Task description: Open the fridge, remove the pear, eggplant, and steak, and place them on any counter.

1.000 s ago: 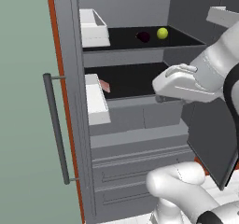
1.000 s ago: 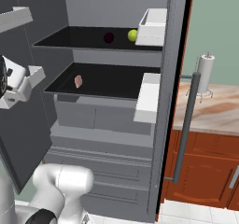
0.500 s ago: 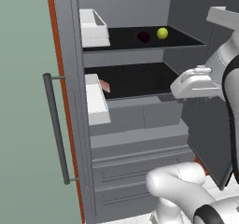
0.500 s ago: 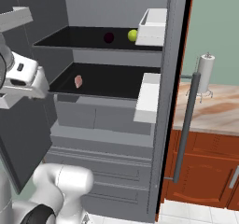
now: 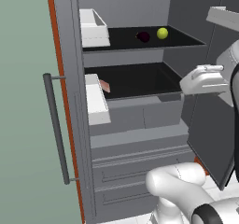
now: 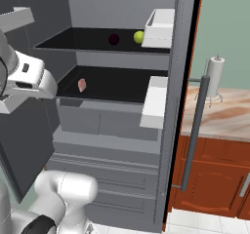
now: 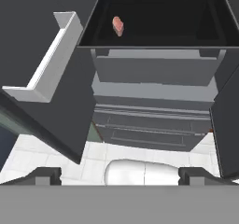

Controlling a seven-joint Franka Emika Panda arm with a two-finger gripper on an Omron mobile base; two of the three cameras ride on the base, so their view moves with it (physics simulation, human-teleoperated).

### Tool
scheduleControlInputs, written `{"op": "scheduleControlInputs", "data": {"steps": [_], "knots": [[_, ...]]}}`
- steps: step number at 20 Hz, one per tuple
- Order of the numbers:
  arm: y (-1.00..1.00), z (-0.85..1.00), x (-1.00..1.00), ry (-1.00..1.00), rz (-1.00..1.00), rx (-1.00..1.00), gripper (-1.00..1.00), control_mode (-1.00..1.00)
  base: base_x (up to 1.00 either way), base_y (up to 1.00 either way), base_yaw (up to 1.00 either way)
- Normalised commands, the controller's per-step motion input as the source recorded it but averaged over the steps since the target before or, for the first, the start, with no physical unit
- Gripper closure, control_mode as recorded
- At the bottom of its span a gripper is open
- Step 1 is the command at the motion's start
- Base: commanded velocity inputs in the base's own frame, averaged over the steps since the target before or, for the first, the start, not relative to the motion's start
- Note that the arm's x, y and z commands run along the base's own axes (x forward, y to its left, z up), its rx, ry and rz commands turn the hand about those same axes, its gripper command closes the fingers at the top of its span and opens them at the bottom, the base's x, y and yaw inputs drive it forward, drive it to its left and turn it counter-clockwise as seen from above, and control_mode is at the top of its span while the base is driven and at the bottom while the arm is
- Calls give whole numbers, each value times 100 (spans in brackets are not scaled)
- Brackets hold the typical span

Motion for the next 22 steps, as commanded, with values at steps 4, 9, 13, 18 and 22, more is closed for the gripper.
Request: {"op": "scheduleControlInputs", "data": {"steps": [4, 9, 13, 18, 22], "knots": [[-10, -13, 0, -36, 0, 0, -100, -100, 0, 0, 0], [-14, -5, 0, -24, 0, 0, -100, -100, 0, 0, 0], [-11, 0, 0, -4, 0, 0, -100, -100, 0, 0, 0], [-1, 0, 12, 1, -2, 0, -100, -100, 0, 0, 0], [-13, 0, 0, 4, -10, 0, -100, -100, 0, 0, 0]]}}
